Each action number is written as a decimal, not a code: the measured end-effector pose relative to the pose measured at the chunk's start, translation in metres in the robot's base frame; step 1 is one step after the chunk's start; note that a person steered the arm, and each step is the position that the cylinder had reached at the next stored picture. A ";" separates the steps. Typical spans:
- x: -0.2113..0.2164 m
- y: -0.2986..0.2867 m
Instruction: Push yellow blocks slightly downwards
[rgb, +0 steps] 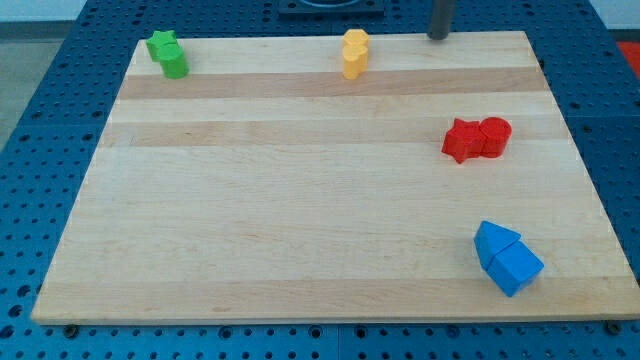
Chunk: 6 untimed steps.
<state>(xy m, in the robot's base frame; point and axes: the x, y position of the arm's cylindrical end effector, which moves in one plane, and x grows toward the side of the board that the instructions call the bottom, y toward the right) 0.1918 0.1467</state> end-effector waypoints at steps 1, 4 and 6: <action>0.001 -0.031; 0.001 -0.118; 0.014 -0.122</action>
